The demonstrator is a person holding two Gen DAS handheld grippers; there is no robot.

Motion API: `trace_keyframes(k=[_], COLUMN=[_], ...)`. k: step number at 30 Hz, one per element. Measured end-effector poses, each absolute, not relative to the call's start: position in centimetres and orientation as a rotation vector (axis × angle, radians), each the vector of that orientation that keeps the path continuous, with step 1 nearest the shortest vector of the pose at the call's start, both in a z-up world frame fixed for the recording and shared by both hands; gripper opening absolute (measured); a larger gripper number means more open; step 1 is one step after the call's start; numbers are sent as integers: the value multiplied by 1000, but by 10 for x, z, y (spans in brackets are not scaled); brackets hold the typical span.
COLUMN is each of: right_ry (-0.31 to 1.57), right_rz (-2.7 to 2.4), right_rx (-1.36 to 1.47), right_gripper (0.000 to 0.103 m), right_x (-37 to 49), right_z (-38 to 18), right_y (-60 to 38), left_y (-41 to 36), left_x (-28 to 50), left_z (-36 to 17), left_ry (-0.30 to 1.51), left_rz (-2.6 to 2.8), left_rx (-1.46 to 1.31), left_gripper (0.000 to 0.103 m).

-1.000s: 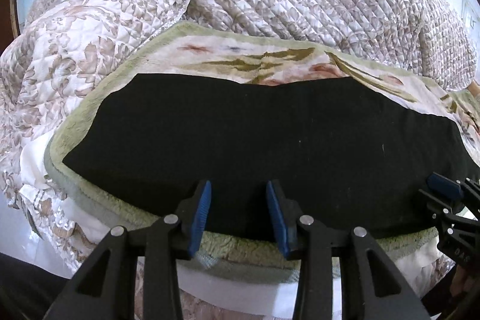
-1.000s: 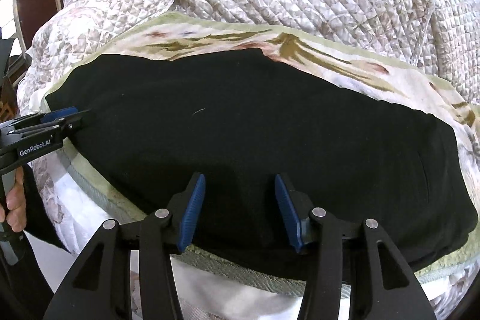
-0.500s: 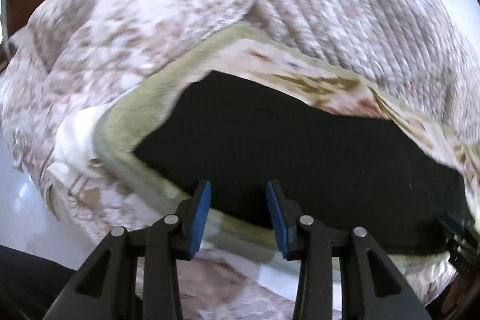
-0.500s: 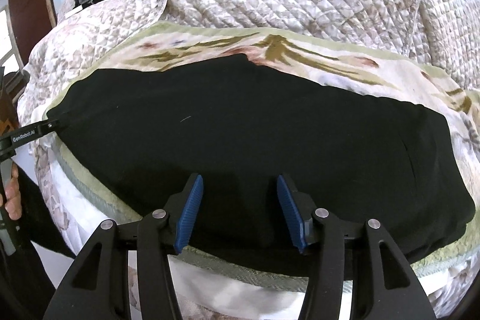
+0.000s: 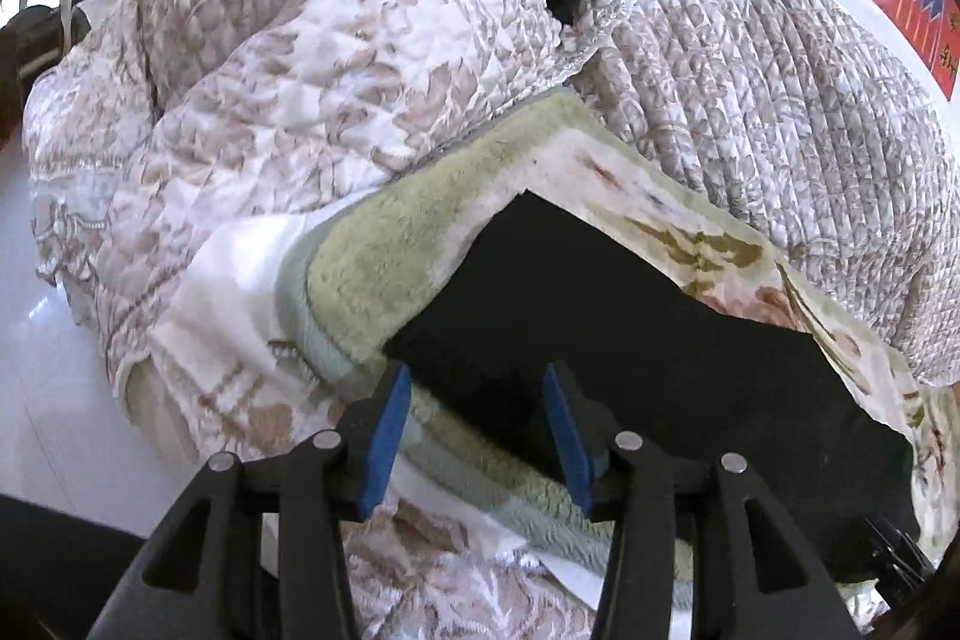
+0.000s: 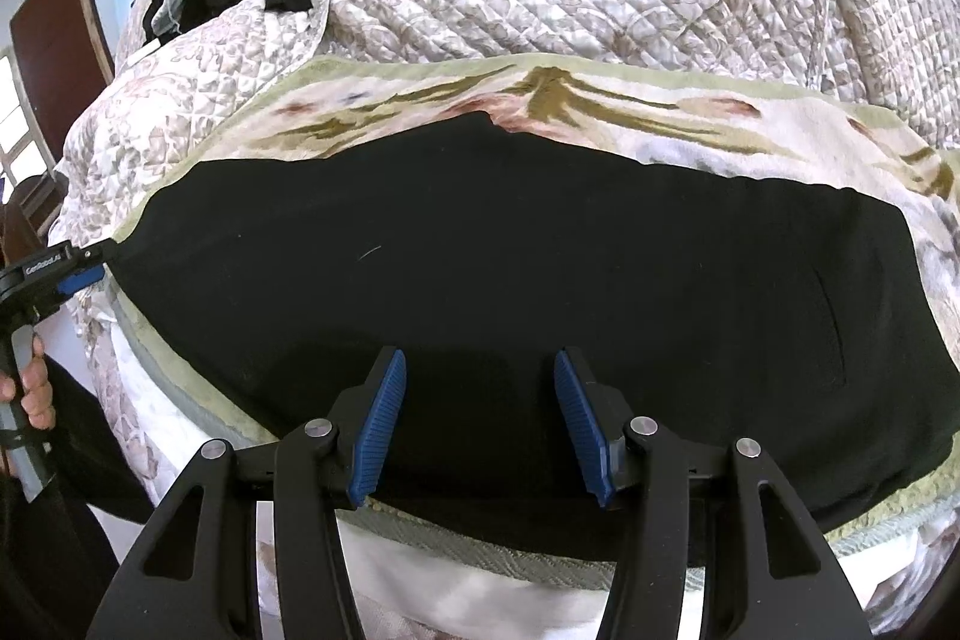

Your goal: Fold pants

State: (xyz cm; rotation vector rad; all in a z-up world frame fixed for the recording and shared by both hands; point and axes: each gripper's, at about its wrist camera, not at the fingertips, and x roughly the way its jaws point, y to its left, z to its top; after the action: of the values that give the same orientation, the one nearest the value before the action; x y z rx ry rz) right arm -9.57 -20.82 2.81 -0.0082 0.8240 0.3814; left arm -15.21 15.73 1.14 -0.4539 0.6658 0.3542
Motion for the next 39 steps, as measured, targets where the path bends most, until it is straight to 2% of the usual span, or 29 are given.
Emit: trace_keyframes(k=[6, 13, 14, 17, 22, 23, 24, 25, 31, 35, 39], right_ry=[823, 827, 827, 827, 826, 826, 826, 825, 812, 791, 753], right_rz=[379, 381, 381, 381, 383, 384, 385, 386, 371, 340, 297], right_rx=[-5, 2, 4, 12, 16, 20, 24, 32, 85, 132, 176], right_gripper=[52, 52, 52, 52, 52, 52, 52, 52, 52, 52, 52], right_x=[-96, -95, -94, -93, -93, -93, -93, -93, -95, -95, -95], right_z=[29, 29, 29, 29, 29, 29, 29, 29, 34, 39, 49], right_y=[-209, -210, -210, -212, -212, -212, -213, -214, -221, -234, -252], left_y=[178, 167, 169, 169, 165, 165, 164, 161, 124, 72, 7], left_x=[-138, -144, -145, -144, -131, -130, -128, -127, -114, -94, -75], left_z=[1, 2, 3, 5, 0, 0, 1, 3, 42, 72, 74], left_ry=[696, 664, 653, 642, 681, 684, 687, 693, 649, 630, 670], left_rz=[411, 374, 367, 344, 332, 335, 336, 328, 166, -23, -214], left_rx=[-513, -501, -517, -529, -523, -525, -519, -515, -436, -376, -337], left_gripper=[52, 52, 50, 25, 25, 21, 12, 8, 8, 8, 8])
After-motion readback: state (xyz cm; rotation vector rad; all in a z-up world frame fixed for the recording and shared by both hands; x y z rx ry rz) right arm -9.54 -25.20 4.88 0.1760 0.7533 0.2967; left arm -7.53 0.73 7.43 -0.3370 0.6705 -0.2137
